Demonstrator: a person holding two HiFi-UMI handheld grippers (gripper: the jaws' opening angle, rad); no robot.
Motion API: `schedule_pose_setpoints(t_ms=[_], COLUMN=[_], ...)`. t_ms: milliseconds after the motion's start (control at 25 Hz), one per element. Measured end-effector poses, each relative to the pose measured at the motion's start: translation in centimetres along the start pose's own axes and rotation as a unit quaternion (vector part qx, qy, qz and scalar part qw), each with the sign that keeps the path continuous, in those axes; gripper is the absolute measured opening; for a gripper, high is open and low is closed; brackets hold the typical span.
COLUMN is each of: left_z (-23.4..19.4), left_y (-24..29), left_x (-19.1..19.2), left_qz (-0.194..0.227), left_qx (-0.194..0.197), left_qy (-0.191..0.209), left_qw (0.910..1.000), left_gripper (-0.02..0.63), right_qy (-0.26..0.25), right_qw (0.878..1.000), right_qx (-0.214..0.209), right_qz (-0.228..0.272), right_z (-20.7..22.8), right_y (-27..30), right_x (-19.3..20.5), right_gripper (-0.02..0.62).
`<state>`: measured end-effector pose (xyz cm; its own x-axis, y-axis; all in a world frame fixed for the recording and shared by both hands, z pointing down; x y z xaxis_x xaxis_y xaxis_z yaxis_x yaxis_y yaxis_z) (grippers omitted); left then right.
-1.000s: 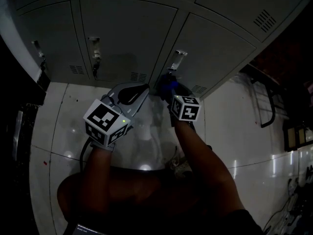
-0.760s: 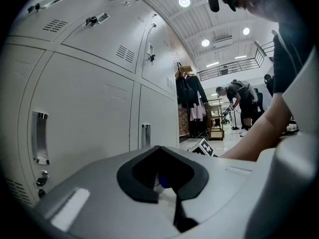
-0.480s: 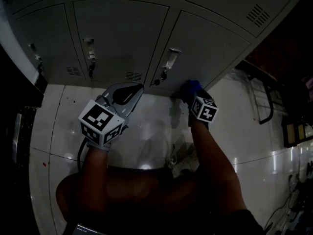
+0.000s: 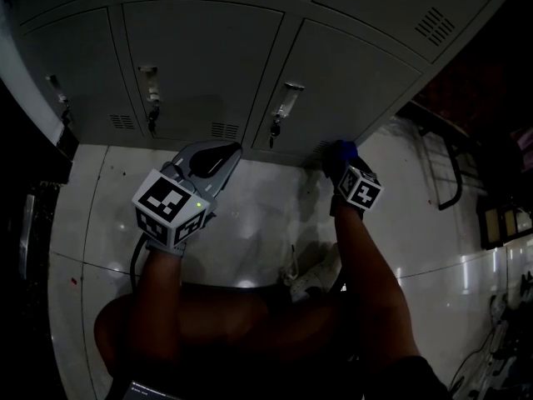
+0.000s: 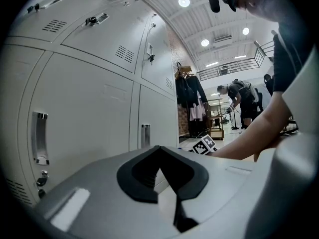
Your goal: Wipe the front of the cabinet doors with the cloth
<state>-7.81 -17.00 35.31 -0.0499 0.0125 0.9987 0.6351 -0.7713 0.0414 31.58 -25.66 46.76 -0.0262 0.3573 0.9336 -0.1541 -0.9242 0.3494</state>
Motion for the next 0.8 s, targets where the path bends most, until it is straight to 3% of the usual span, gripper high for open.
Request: schedule_pose_setpoints(t_ms=[240,480,600,800], left_z=[0.1,0.3,0.6,1.7], left_y=[-0.3,-0.9,-1.1,-1.5], left_x=[-0.3,-0.9,-0.9,-0.9], left_qz=[0.001,0.007,0.006,0.004], left_qx=[-0.002,0.001,0.004,0.015], left_qy=[-0.001,0.001,0.003,0.008], left_qw=[1.0000,1.0000,1.0000,0.9998], left_gripper=[0.000,0.000,0.000,0.000], right_qy=[-0.007,-0.034,-0.047,-0.106], right_qw=[0.998,0.985,0.967,0.921], right_qx=[-0.059,-0.160,-0.234,-0.360], right_qz=[0.018,0.062,0.085,0.102], right_z=[-3.0,-7.3,-10.5,-16.4], right_y=[-1.6,-6.0,-8.6,-12.4], right_x=[-2.6,-7.7,-9.1,-9.0], right_gripper=[0.077,0.077,0.077,0.077])
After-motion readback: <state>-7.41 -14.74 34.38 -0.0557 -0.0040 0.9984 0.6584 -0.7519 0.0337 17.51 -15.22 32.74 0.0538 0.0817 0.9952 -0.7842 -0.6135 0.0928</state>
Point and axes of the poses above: the fingertips, and each gripper's own axes: y forward along the fingers, z to its right, x out of its underside, the point moved 9 cm from there along -y, backward along the fingers, and after that the axes turned 10 degrees about -x, right-handed, at the moved point
